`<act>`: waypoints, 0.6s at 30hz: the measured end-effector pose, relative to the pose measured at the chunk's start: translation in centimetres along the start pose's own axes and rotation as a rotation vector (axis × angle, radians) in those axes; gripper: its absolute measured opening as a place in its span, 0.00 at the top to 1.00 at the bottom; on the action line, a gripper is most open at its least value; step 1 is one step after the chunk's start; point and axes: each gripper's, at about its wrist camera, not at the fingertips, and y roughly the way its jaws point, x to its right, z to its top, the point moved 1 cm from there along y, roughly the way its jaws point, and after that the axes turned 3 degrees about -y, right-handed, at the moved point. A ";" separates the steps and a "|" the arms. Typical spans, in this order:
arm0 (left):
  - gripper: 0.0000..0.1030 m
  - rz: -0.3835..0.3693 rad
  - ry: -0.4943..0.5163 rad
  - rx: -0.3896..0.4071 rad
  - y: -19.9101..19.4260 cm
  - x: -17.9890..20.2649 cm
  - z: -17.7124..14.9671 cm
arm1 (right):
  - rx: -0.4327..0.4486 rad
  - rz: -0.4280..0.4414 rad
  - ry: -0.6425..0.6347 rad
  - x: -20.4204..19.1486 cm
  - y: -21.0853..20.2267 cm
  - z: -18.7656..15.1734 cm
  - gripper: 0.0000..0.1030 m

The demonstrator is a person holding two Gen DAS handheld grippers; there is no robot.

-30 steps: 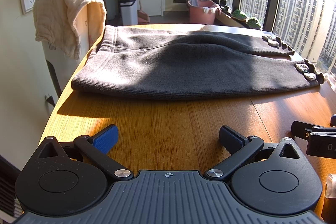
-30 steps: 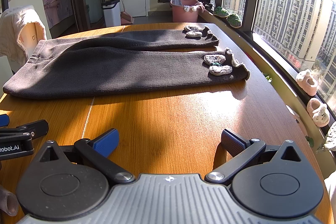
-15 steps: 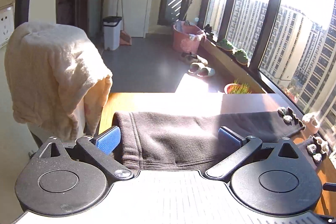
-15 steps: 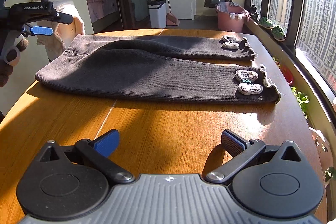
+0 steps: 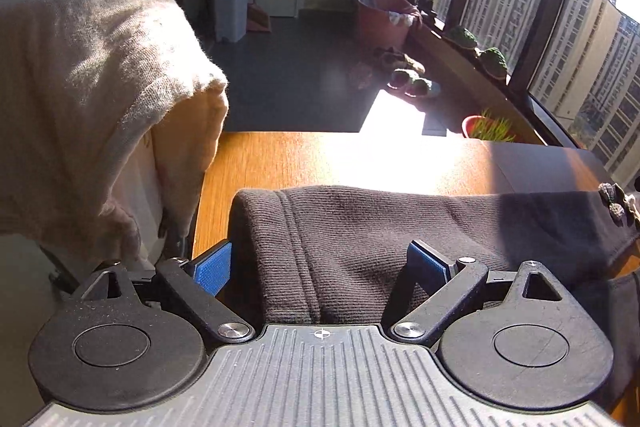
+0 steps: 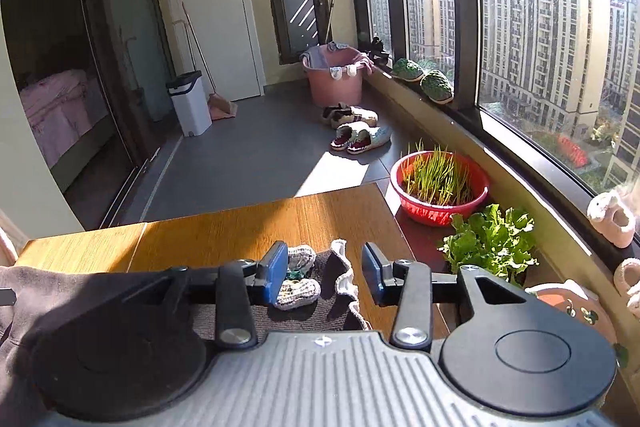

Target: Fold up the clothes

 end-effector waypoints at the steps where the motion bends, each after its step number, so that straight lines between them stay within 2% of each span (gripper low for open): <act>1: 0.18 0.003 0.001 0.007 0.0 -0.2 0.0 | -0.027 -0.005 0.030 0.2 1.5 0.1 0.61; 3: 0.26 0.008 0.004 0.022 0.0 -0.5 -0.1 | -0.067 -0.007 0.083 0.4 3.6 0.0 0.61; 4: 0.38 0.007 0.009 0.029 -0.1 -0.6 0.0 | -0.081 0.013 0.102 0.3 4.3 -0.4 0.63; 5: 0.46 0.005 0.018 0.036 -0.1 -0.5 -0.1 | -0.086 0.035 0.110 0.1 4.7 -0.7 0.71; 6: 0.65 0.015 0.028 0.042 -0.2 -0.4 -0.1 | -0.085 0.048 0.106 -0.2 4.8 -1.0 0.80; 7: 0.79 0.025 0.035 0.046 -0.3 -0.4 0.0 | -0.076 0.049 0.086 -0.7 4.7 -1.1 0.82; 8: 0.81 0.017 0.036 0.049 -0.4 -0.4 0.1 | -0.066 0.049 0.065 -1.2 4.5 -1.3 0.88; 9: 0.88 0.005 0.033 0.056 -0.8 -0.5 0.4 | -0.055 0.053 0.050 -1.6 4.3 -1.2 0.90; 11: 0.89 -0.035 0.027 0.100 -3.1 -0.6 0.9 | -0.010 0.090 0.043 -1.8 2.7 -0.4 0.92; 14: 0.90 -0.097 0.040 0.181 -7.9 -0.5 0.6 | 0.104 0.170 0.039 -1.2 -1.7 0.9 0.93; 16: 0.90 -0.136 0.063 0.228 -11.5 -0.3 -1.0 | 0.163 0.223 0.046 -0.4 -5.1 0.9 0.93; 18: 0.90 -0.155 0.079 0.237 -14.1 -0.5 -3.5 | 0.195 0.241 0.023 0.4 -7.8 -0.2 0.93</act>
